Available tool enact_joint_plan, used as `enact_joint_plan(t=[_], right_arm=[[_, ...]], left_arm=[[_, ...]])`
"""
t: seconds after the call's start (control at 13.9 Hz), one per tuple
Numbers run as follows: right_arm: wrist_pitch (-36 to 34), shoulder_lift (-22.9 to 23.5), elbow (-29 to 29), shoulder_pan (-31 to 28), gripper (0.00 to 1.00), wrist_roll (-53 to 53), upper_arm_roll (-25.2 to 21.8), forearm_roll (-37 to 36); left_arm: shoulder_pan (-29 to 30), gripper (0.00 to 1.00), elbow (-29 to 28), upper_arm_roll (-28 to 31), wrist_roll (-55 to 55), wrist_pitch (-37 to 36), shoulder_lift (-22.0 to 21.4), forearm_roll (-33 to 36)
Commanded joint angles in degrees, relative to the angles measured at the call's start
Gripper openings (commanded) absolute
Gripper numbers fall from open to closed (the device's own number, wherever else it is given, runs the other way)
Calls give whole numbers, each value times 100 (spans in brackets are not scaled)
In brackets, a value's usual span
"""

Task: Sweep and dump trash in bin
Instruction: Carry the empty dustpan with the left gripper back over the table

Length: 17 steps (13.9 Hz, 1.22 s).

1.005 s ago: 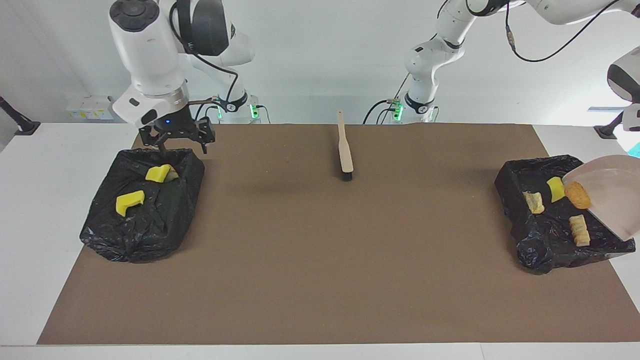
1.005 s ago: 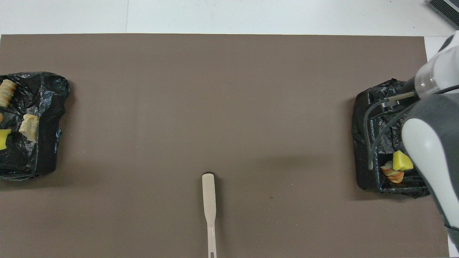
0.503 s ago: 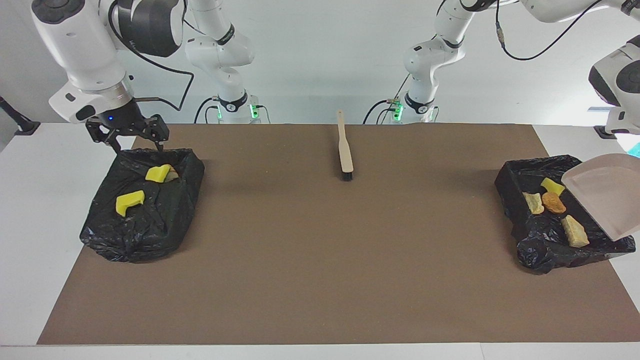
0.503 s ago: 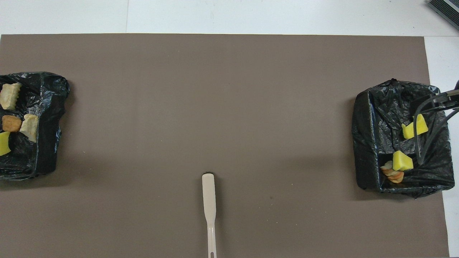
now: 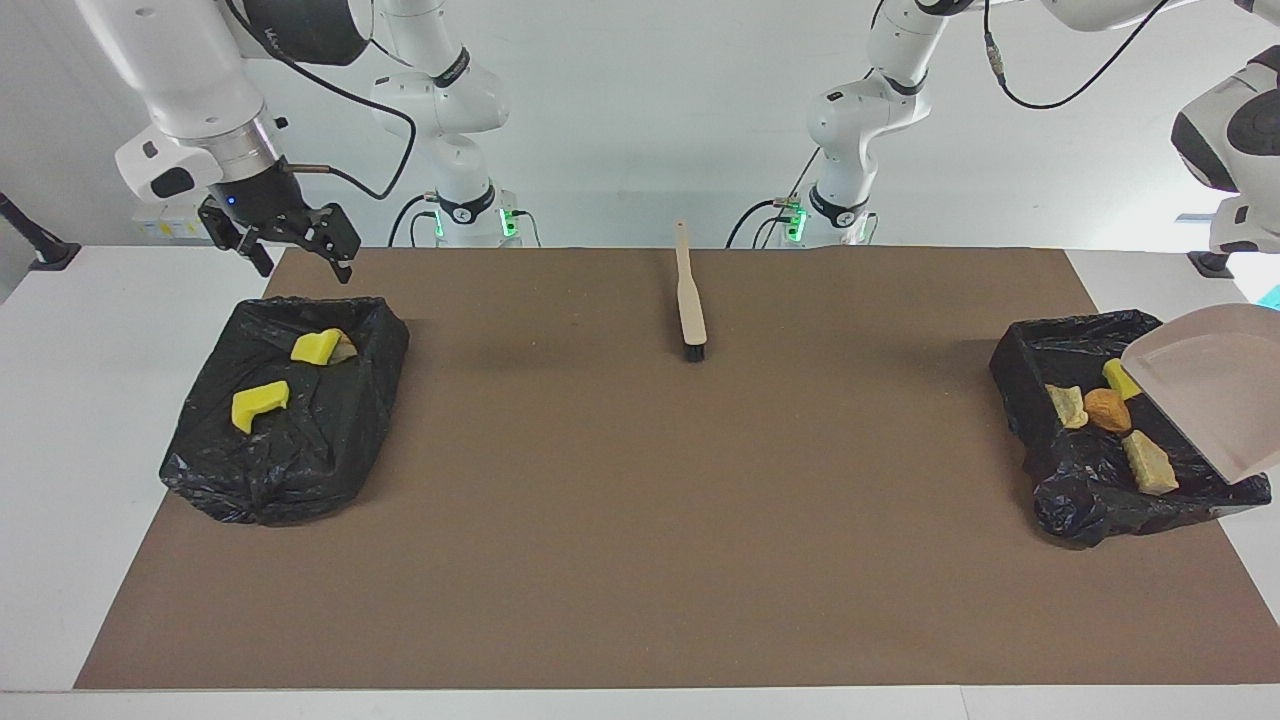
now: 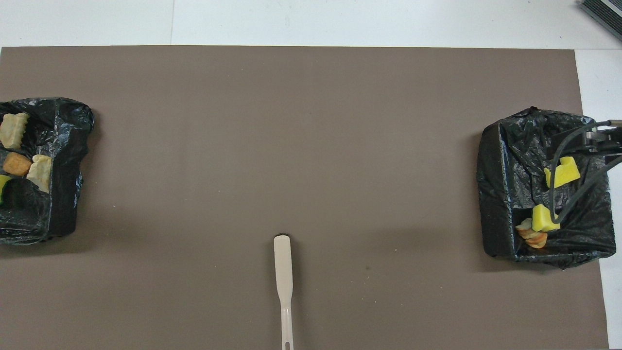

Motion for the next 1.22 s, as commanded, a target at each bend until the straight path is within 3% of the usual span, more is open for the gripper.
enact_joint_plan(t=[0.0, 0.5, 1.01, 1.15], right_arm=[[25, -276, -377, -4, 100, 307, 11, 90], [34, -277, -308, 66, 100, 413, 20, 81], [-141, -206, -97, -92, 100, 431, -33, 72], [-369, -136, 87, -416, 100, 440, 220, 55]], left_arm=[[-118, 0, 22, 11, -10, -290, -38, -742], [-846, 0, -224, 10, -150, -687, -108, -2440], [-2480, 0, -814, 10, -2810, -1011, -319, -3232], [-2911, 0, -805, 10, -3461, -1117, -345, -3444]])
